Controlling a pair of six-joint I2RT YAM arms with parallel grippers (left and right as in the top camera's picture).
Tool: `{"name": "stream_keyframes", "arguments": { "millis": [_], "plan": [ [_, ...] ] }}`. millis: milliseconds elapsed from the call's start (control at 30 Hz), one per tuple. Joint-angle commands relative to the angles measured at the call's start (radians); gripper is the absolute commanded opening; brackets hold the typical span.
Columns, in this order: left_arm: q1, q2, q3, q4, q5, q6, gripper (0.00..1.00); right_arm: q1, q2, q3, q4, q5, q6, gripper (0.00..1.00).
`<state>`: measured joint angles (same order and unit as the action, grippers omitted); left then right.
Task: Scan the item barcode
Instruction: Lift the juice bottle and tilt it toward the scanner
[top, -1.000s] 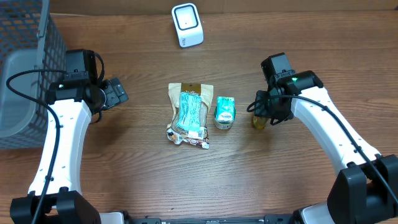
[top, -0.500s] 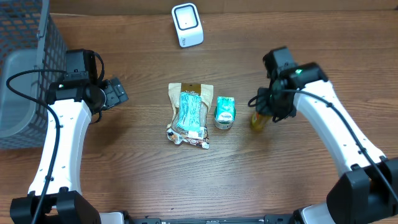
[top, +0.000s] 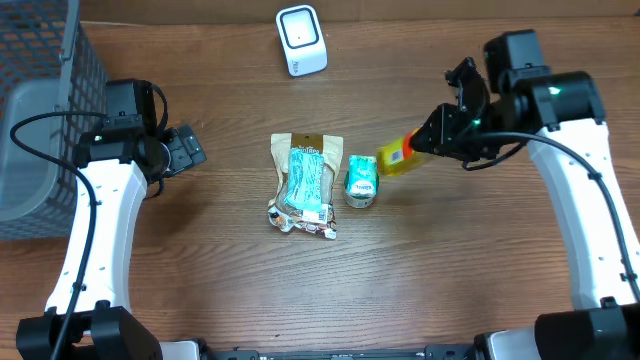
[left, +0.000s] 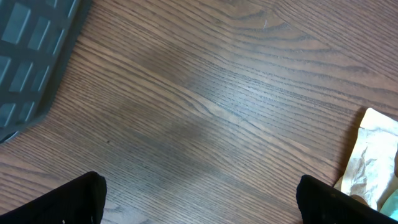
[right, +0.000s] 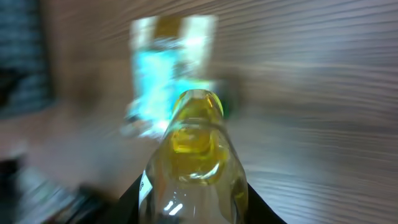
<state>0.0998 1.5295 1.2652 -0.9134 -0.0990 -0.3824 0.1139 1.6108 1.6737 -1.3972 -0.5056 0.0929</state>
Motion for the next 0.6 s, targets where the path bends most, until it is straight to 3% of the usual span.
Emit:
{"name": "stream_keyframes", "arguments": {
  "millis": [0, 400, 567],
  "plan": [
    [-0.003, -0.011, 0.009, 0.002, -0.008, 0.013, 1.00, -0.029, -0.033, 0.037, -0.012, -0.351, -0.168, 0.27],
    [-0.003, -0.011, 0.009, 0.002, -0.008, 0.012, 1.00, -0.031, -0.033, 0.037, -0.188, -0.651, -0.457, 0.25],
    [-0.003, -0.011, 0.009, 0.001, -0.008, 0.013, 1.00, -0.031, -0.033, 0.037, -0.233, -0.675, -0.488, 0.25]
  ]
}}
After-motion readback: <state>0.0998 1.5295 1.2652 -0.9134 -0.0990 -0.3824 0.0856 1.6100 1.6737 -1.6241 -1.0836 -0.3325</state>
